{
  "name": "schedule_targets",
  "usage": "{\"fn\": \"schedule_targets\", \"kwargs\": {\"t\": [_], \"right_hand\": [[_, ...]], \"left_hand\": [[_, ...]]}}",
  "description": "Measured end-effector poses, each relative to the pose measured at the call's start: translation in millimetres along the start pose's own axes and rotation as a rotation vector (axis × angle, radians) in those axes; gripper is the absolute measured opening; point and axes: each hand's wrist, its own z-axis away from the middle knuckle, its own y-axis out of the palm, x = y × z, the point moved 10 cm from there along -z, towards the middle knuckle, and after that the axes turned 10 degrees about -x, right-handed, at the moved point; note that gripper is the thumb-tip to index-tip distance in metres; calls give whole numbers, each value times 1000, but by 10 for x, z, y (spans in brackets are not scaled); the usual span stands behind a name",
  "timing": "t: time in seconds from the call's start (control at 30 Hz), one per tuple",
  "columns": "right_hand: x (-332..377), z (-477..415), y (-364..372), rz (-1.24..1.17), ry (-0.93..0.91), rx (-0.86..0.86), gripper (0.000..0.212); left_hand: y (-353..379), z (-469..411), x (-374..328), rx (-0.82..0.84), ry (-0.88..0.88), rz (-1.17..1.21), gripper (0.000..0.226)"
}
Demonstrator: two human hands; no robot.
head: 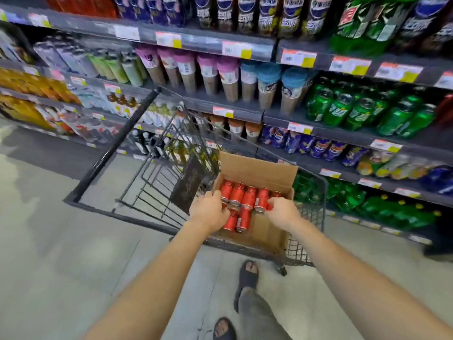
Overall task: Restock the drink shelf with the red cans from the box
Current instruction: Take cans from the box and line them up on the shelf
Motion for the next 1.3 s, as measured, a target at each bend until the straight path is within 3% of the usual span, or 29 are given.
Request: {"fn": "schedule_targets", "kwargs": {"t": [0.33, 0.5, 0.73, 0.93, 1.07, 1.17, 1.3], "right_hand": [[-555, -1082, 760, -163, 265, 144, 31], [-748, -1332, 1347, -251, 397, 197, 17], [-1018, -1678, 2197, -256, 563, 250, 41], [-1239, -2078, 2760, -261, 649, 206, 53], [-1404, -2126, 2938, -257, 718, 126, 73], [-1502, -2091, 2981, -221, 740, 109, 56], [-1654, -1999, 3044, -223, 747, 119, 46]], "left_hand": [[1095, -872, 229, 308, -257, 209, 41], [1746, -1179, 385, 350, -337, 279, 49], [2785, -1551, 604, 439, -421, 336, 43], [3337, -1771, 734, 390, -522, 411, 64], [3640, -1730, 629, 463, -525, 435, 80], [3769, -1721, 604, 455, -492, 365, 89], [3845, -1752, 567, 414, -458, 364, 83]]}}
